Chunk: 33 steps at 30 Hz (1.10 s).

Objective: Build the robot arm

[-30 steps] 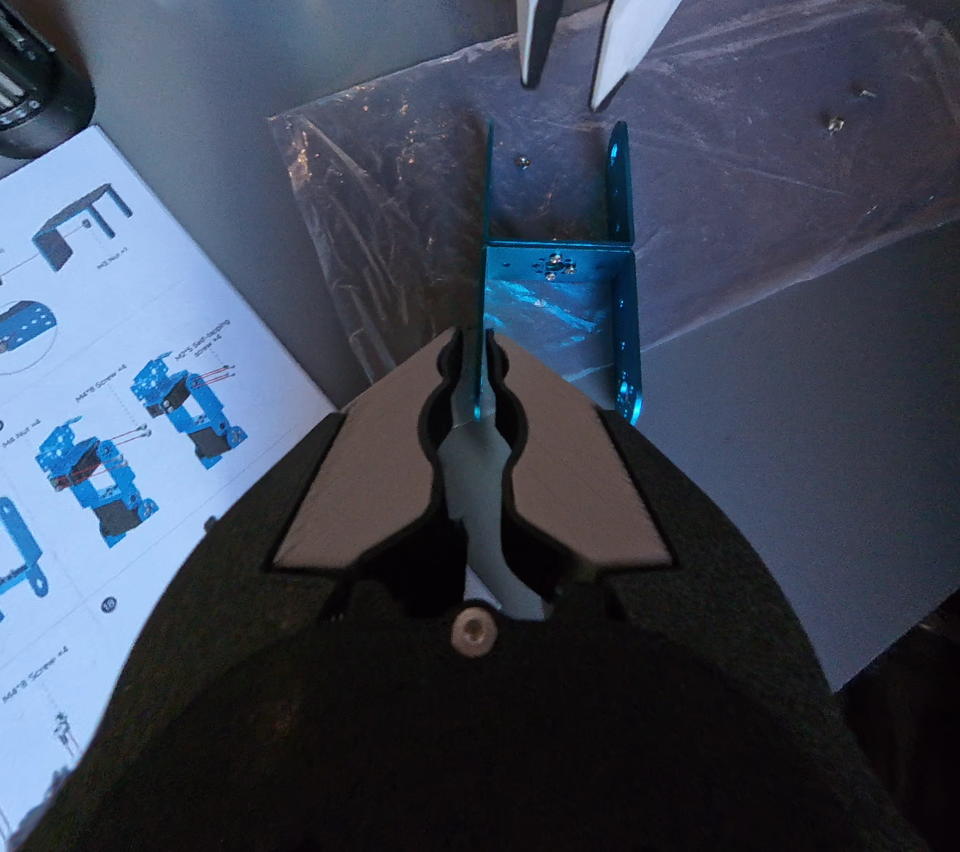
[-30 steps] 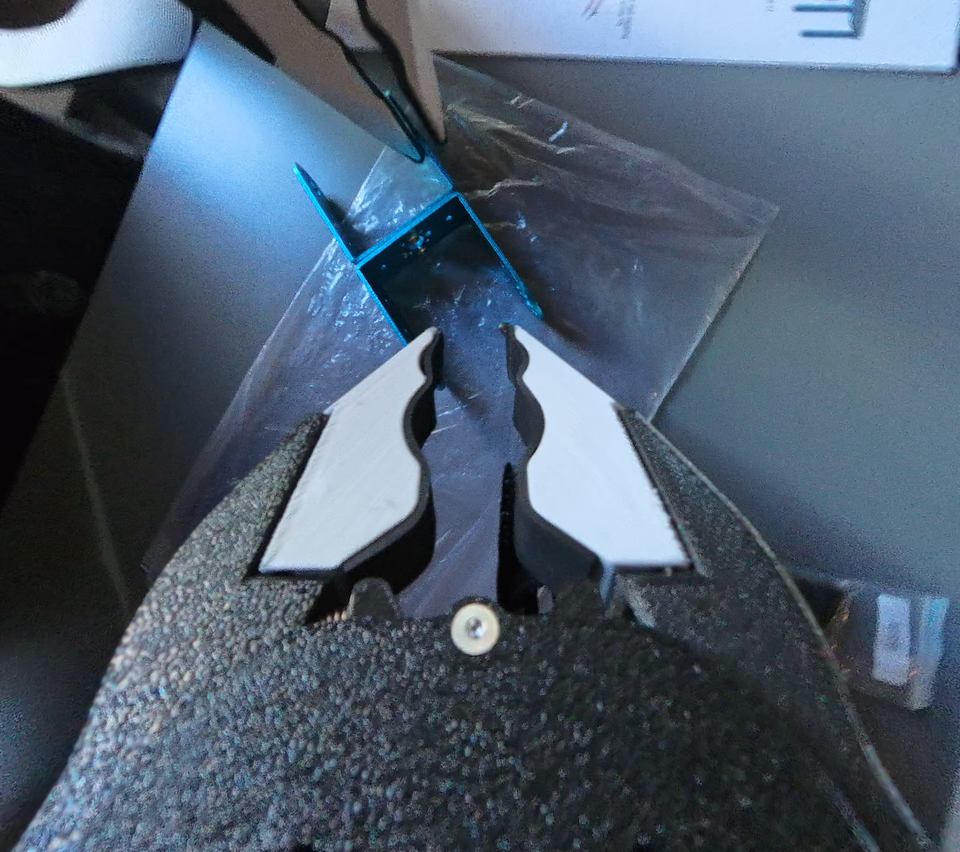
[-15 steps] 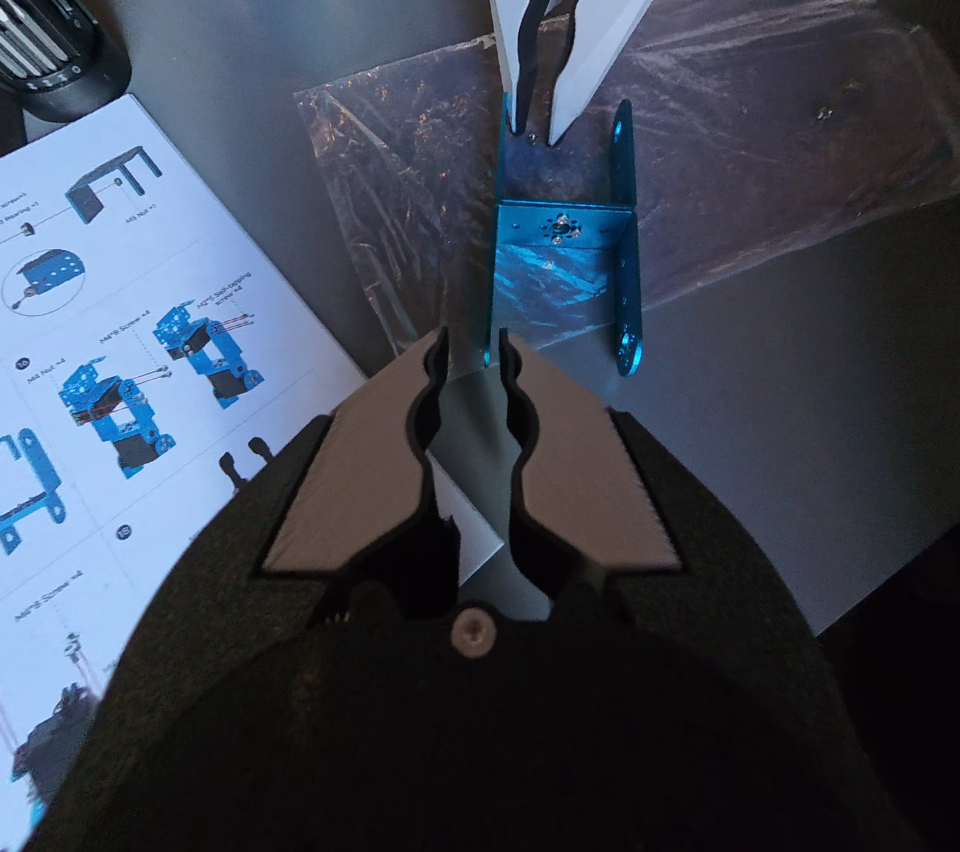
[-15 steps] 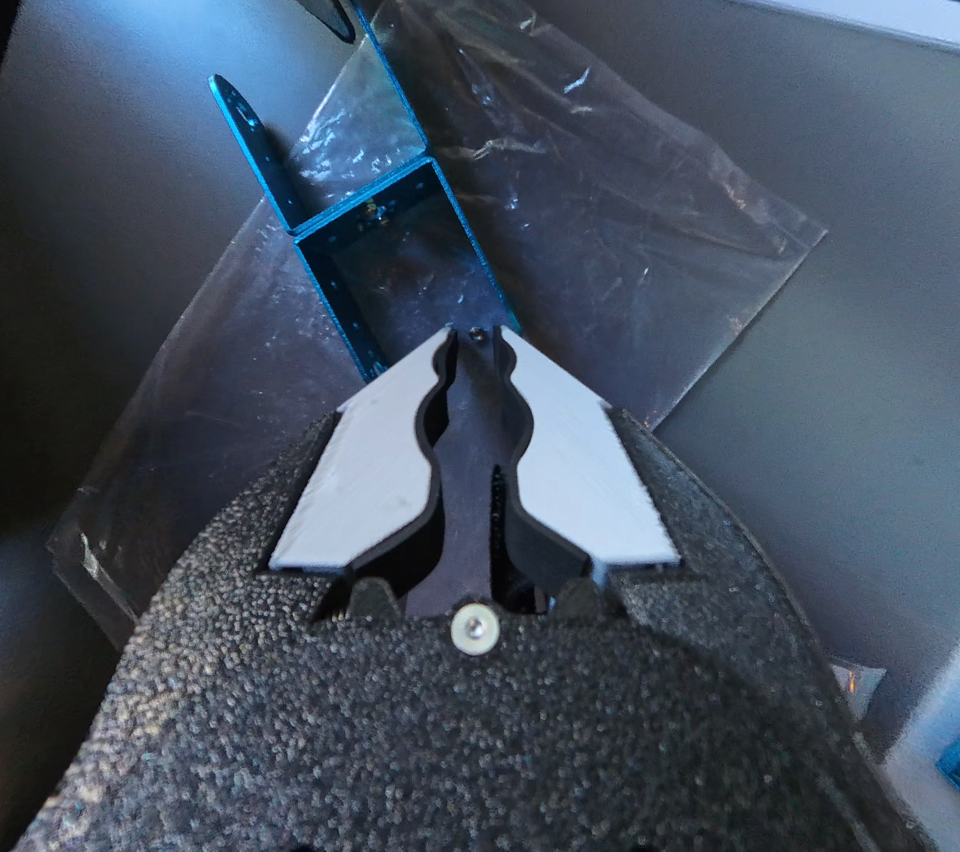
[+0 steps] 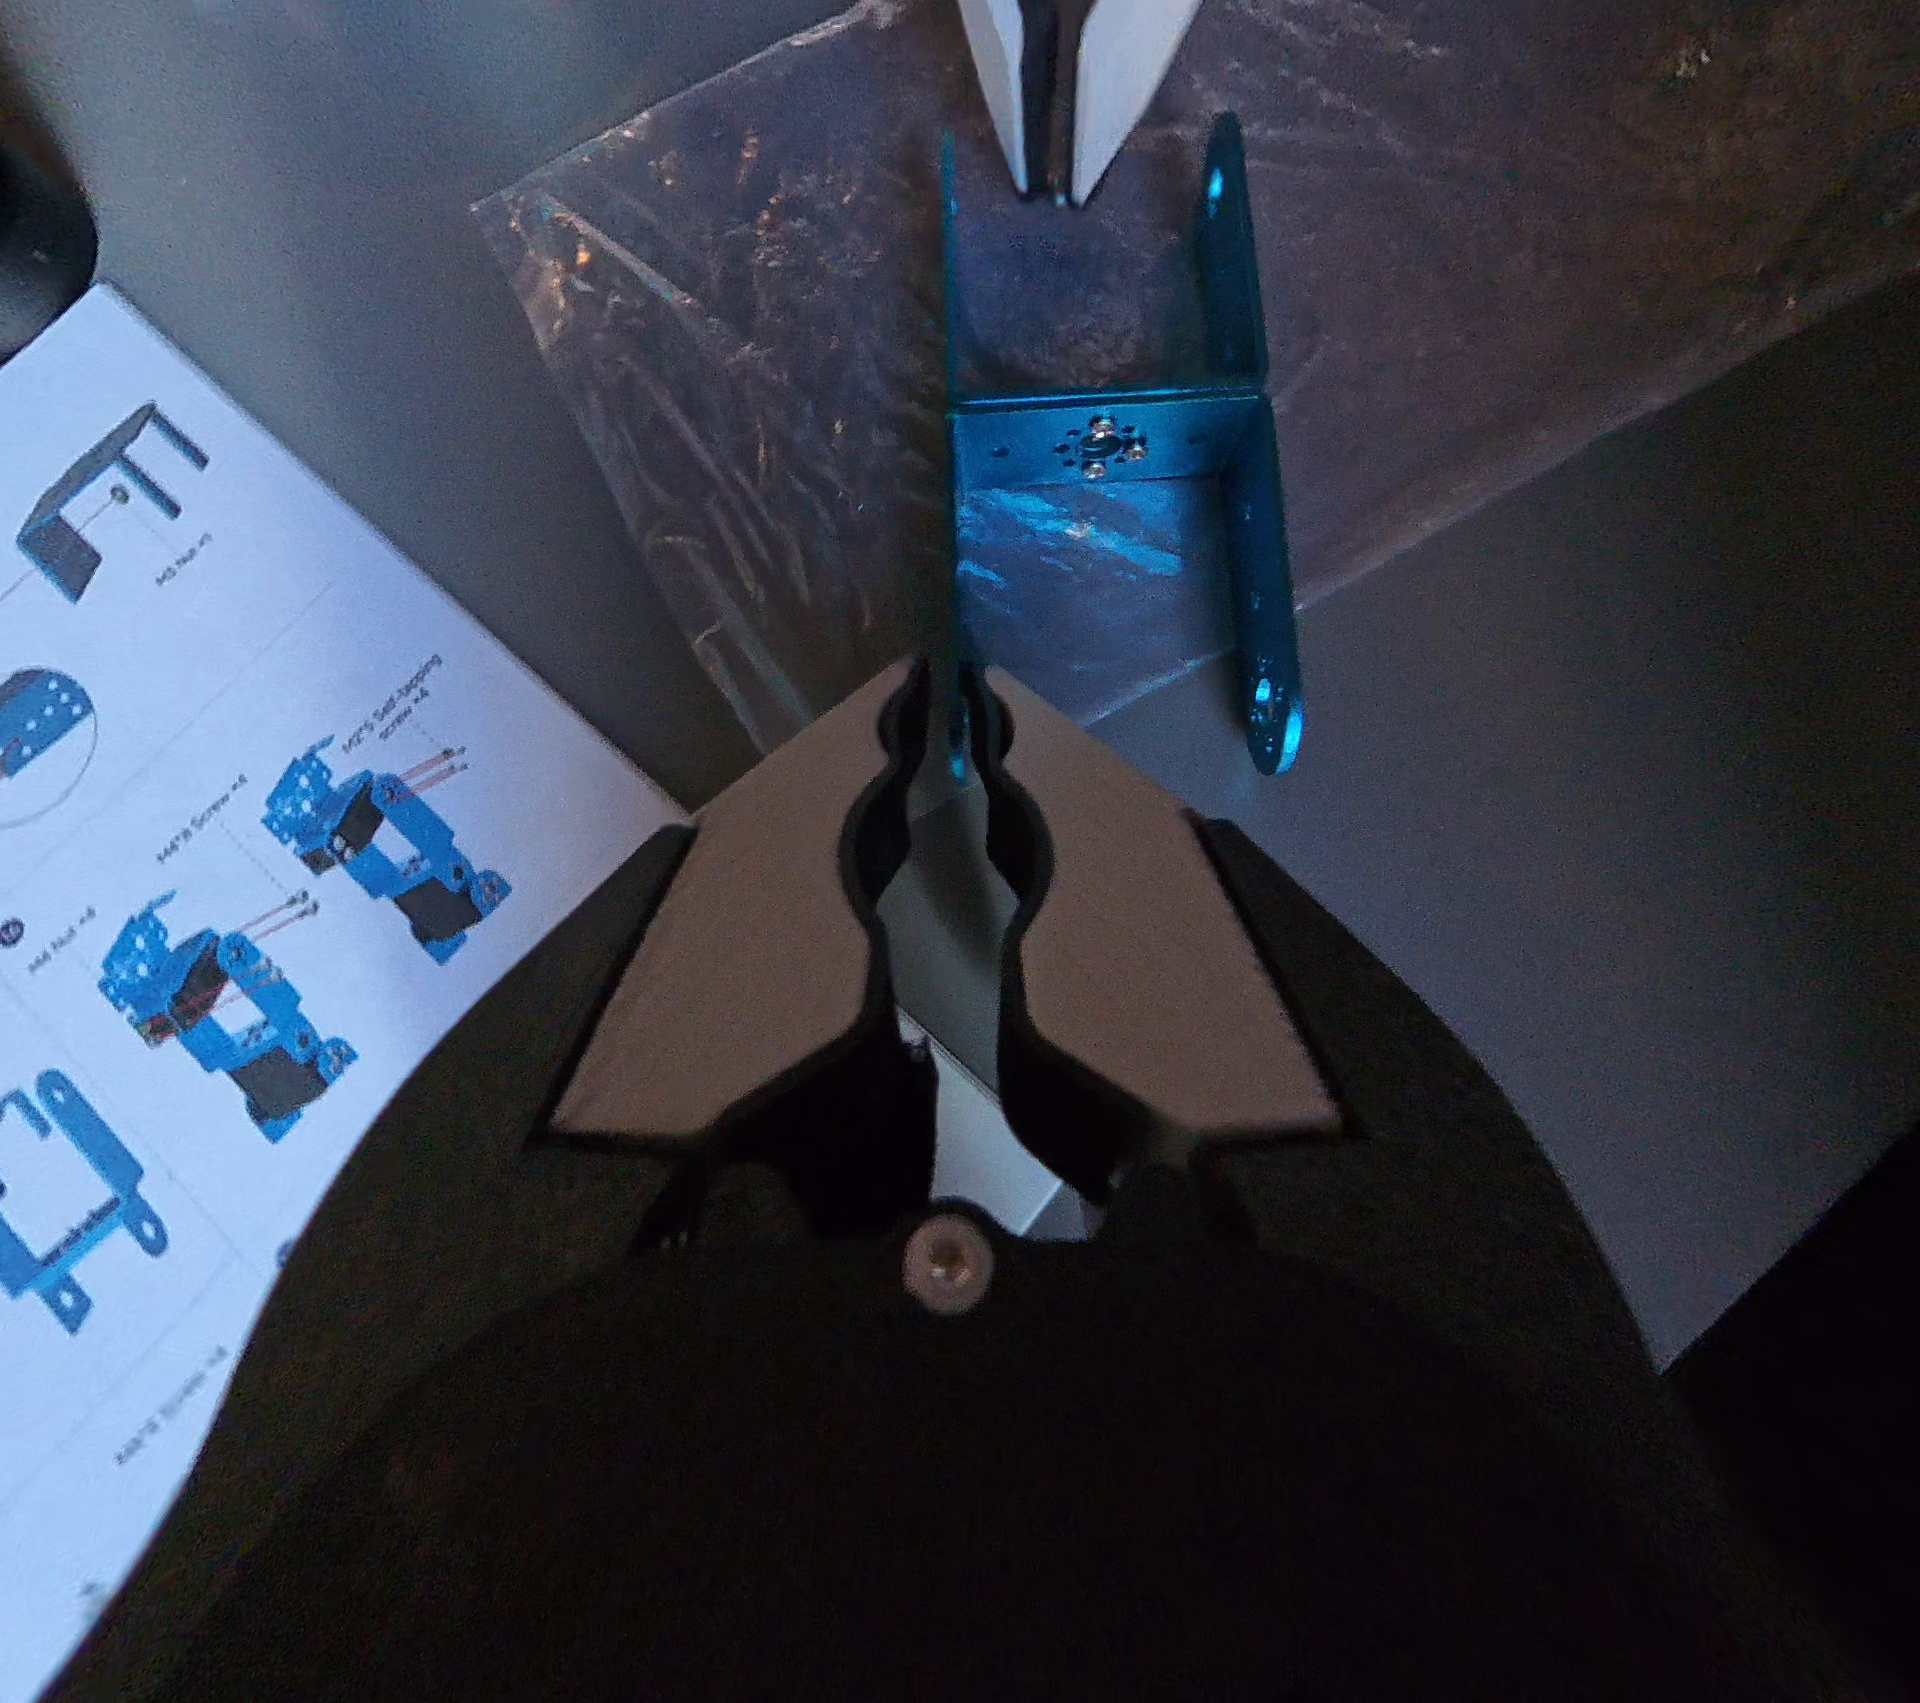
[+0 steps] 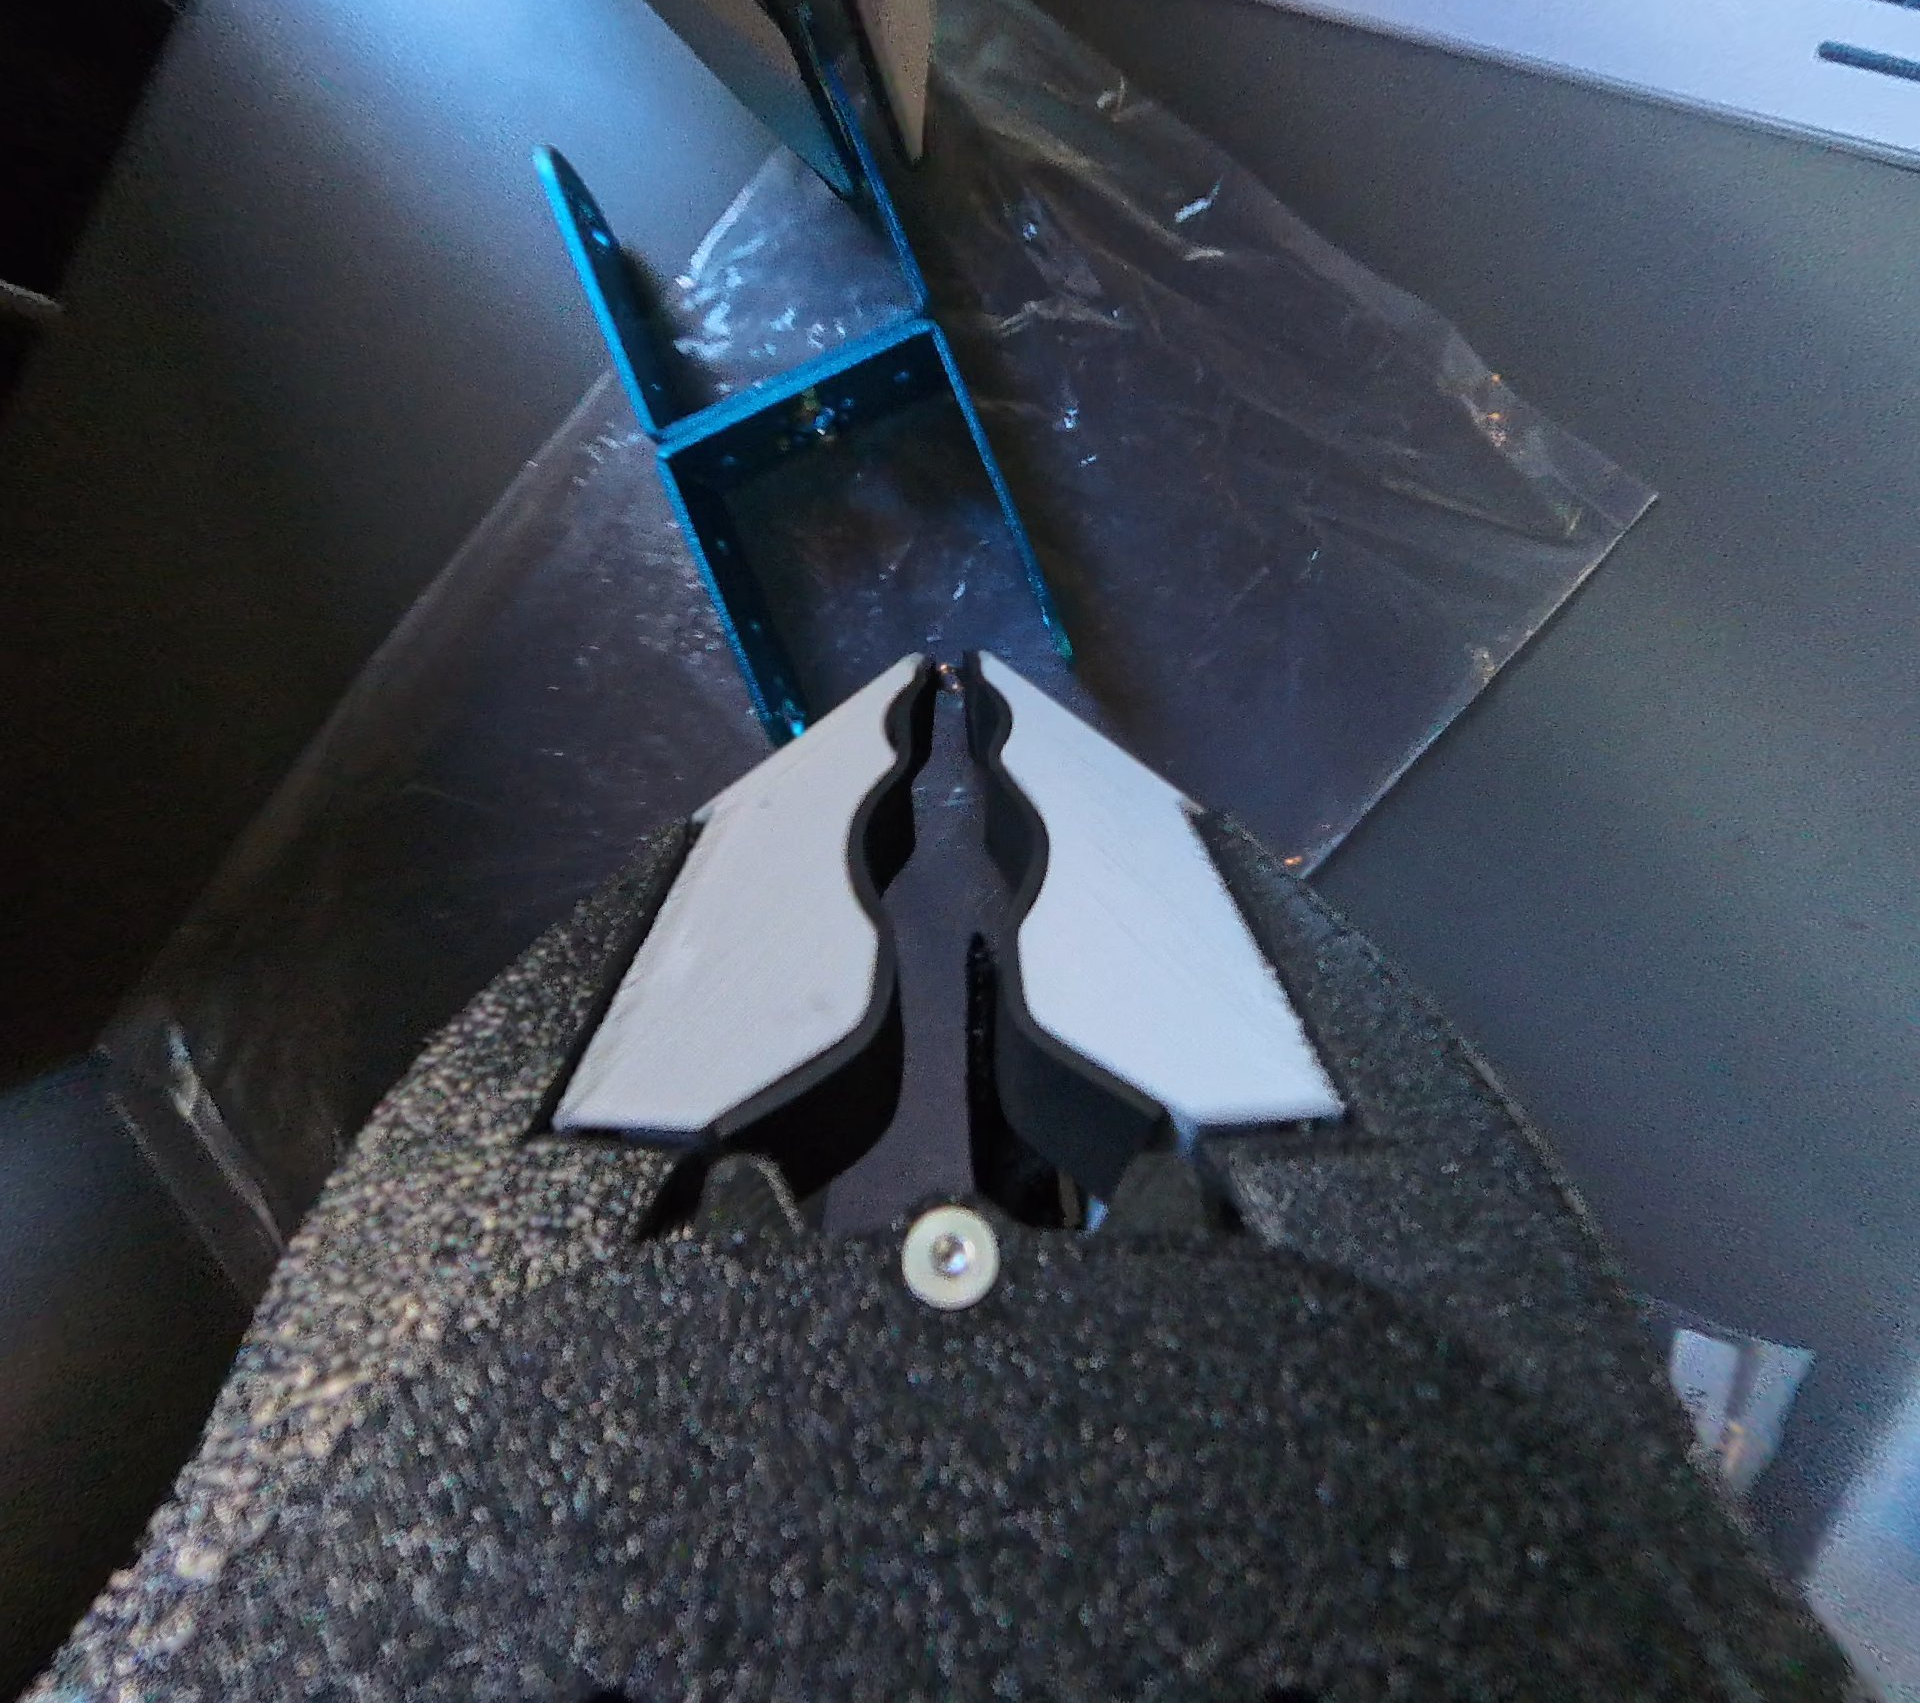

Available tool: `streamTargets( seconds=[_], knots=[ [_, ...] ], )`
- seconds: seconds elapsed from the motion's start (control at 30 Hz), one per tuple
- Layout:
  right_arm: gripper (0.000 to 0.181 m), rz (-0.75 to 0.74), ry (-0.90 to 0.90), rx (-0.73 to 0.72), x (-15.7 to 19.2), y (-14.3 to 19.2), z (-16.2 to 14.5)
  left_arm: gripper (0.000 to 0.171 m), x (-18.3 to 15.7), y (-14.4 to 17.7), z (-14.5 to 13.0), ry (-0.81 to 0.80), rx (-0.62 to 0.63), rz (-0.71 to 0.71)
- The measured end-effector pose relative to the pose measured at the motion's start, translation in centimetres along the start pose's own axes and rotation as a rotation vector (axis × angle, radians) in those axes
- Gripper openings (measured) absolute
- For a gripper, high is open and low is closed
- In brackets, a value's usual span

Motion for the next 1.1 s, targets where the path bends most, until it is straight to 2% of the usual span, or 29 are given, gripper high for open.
streamTargets(
  seconds=[0.13, 0.3, 0.43, 0.5, 0.57, 0.6, 0.7, 0.77, 0.83, 0.9, 0.93, 1.0, 1.1],
  knots=[
    [0.004, 0.104, -0.092, -0.157, 0.4, 1.0, -0.7, 0.001, 0.5, -0.4, 0.7, -0.084, 0.036, -0.028],
    [0.004, 0.178, -0.131, -0.266, 0.4, 1.0, -1.4, 0.002, 2.3, -2.0, 1.8, -0.186, 0.045, -0.095],
    [0.004, 0.092, -0.014, -0.256, 0.2, 0.8, -2.1, 0.003, 3.8, -3.6, 3.0, -0.282, 0.026, -0.161],
    [0.004, 0.05, 0.007, -0.249, -0.1, 0.7, -2.3, 0.006, 4.6, -4.0, 3.3, -0.313, 0.049, -0.14],
    [0.004, 0.072, -0.014, -0.251, -0.3, 0.7, -2.4, 0.022, 4.8, -3.7, 3.6, -0.343, 0.075, -0.089],
    [0.005, 0.092, -0.023, -0.266, -0.2, 0.9, -2.3, 0.025, 4.7, -3.4, 3.9, -0.365, 0.064, -0.057],
    [0.004, 0.102, -0.018, -0.325, -0.3, 1.4, -1.8, 0.022, 4.4, -2.0, 5.2, -0.411, 0.009, 0.025],
    [0.004, 0.112, -0.013, -0.346, -0.2, 1.4, -1.7, 0.011, 3.5, -1.5, 5.9, -0.328, -0.063, -0.03],
    [0.004, 0.109, 0.009, -0.354, -0.1, 1.1, -1.7, 0.01, 1.9, -1.7, 6.5, -0.118, -0.176, -0.196],
    [0.004, 0.092, 0.046, -0.344, 0.1, 0.9, -1.7, 0.039, 0.7, -2.0, 6.7, 0.094, -0.234, -0.313],
    [0.006, 0.084, 0.067, -0.342, 0.2, 0.9, -1.6, 0.049, 0.3, -2.2, 6.4, 0.163, -0.23, -0.316],
    [0.005, 0.085, 0.09, -0.337, 0.3, 0.7, -1.6, 0.059, -0.1, -2.7, 5.6, 0.197, -0.181, -0.212],
    [0.005, 0.126, 0.073, -0.321, 0.4, 0.4, -1.5, 0.058, -0.7, -3.2, 5.4, 0.198, -0.124, -0.127]
  ],
)
Point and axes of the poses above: each gripper's, where its closed fingertips meet, y back along the fingers, z out of its top, x = y × z across the jaws, the point moved 7 cm from there along y, back along the fingers, and after that the axes turned 15 degrees about -y, right-handed, at the moved point
